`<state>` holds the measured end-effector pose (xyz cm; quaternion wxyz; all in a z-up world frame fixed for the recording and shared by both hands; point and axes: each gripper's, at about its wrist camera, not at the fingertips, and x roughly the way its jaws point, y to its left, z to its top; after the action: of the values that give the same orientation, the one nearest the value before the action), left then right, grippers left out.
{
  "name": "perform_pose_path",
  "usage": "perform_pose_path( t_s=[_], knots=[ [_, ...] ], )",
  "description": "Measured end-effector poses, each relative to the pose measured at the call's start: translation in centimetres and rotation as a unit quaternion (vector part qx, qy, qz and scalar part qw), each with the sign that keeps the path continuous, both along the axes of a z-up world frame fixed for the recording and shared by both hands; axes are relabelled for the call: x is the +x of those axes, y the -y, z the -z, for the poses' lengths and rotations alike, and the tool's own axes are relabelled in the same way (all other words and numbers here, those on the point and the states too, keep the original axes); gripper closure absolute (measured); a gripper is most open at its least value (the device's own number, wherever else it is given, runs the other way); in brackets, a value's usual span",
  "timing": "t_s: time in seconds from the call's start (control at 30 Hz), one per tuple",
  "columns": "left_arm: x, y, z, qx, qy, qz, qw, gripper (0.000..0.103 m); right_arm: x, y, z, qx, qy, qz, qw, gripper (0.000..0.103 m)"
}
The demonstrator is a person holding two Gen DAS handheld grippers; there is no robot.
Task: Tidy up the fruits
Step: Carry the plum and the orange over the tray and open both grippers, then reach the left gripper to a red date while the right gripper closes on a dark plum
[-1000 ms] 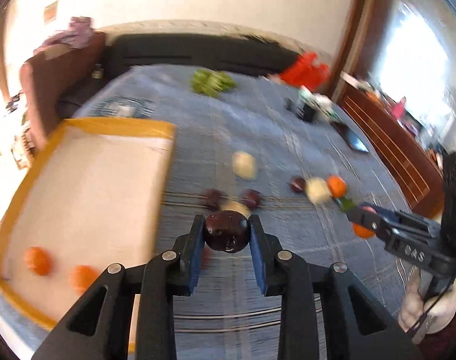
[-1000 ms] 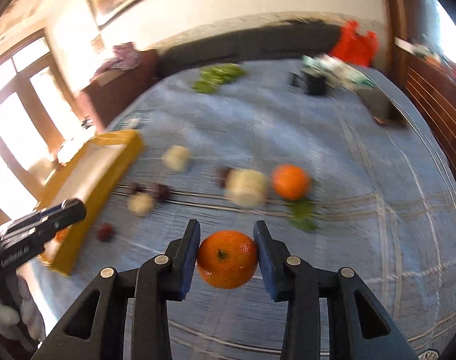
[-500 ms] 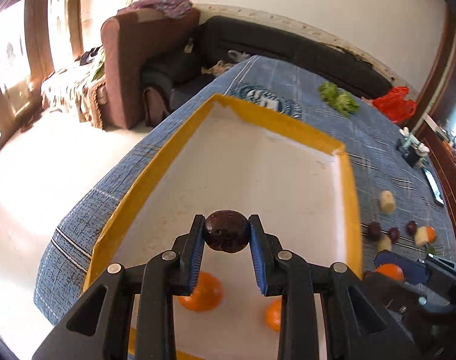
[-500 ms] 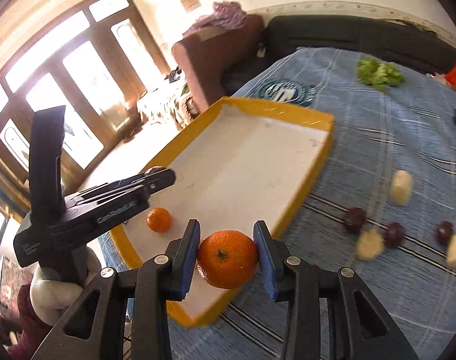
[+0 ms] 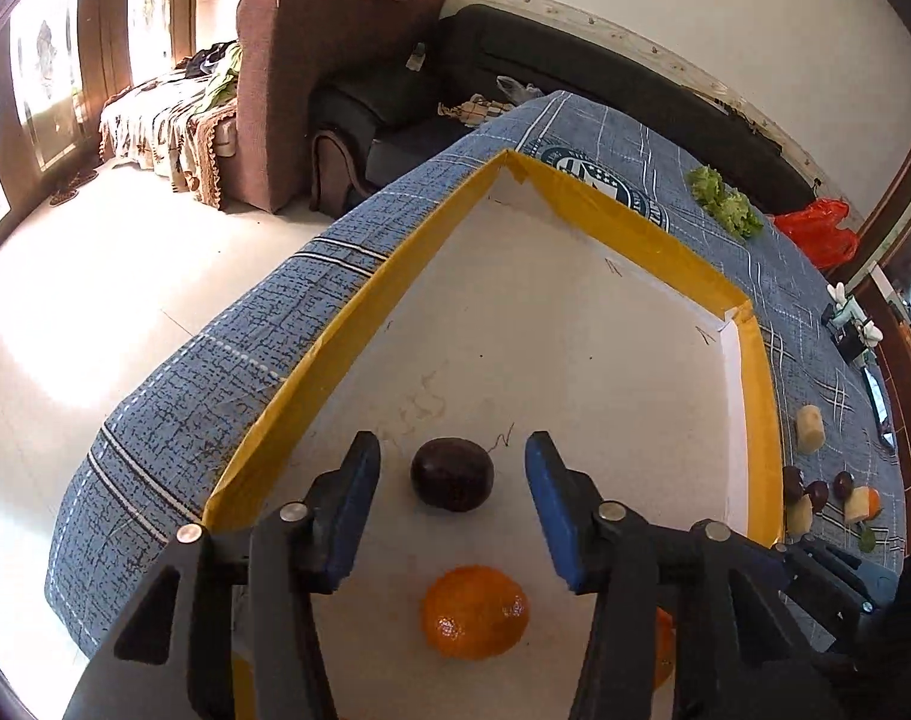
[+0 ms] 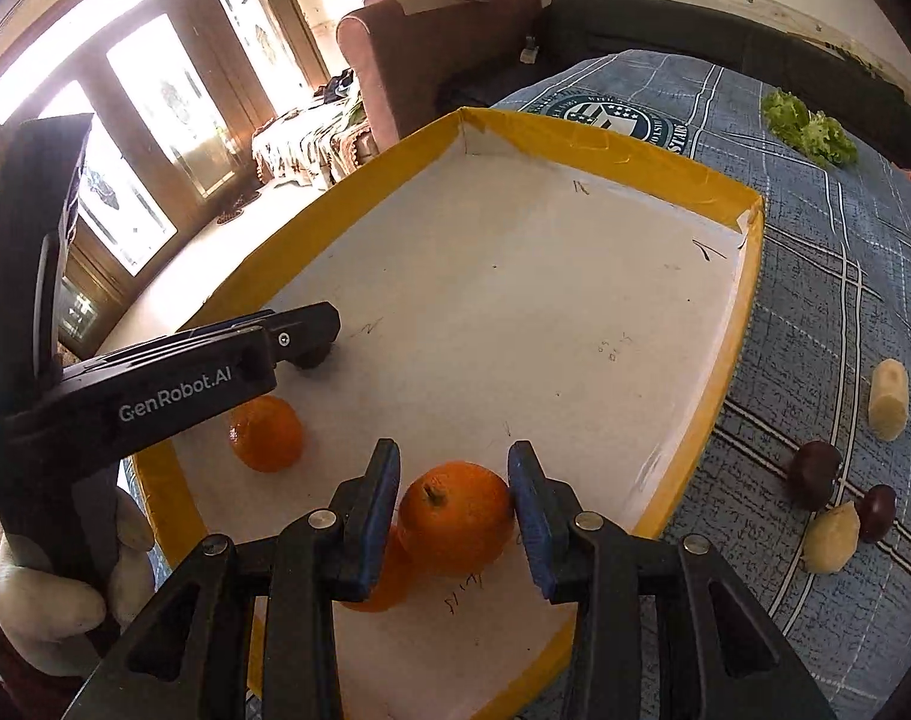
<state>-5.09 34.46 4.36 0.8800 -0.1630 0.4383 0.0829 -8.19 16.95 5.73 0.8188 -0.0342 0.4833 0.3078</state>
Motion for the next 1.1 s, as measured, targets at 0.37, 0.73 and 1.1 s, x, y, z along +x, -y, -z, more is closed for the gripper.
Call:
perform_pose_path(
  t_s=[0.37,0.73,1.1],
  knots=[
    [-5.3,1.2,-5.6,-0.004,0.072,-0.03,0.9969,0.033,-2.2,3.6,-3.4,0.051,0.024,0.017,0.998,0.051],
    [-6.5,11.0,-7.7,0.002,0.1,0.074,0.9923,0.023,-4.3,20.4,-4.4,0.069,0.047,0.169,0.982,0.048],
    [-5.4,18.7,-3.7,0.001,0.059,0.168,0.984,0.023,-4.4,31.5,-2.1,0.075,0.017,0.28,0.957,0.048]
  ],
)
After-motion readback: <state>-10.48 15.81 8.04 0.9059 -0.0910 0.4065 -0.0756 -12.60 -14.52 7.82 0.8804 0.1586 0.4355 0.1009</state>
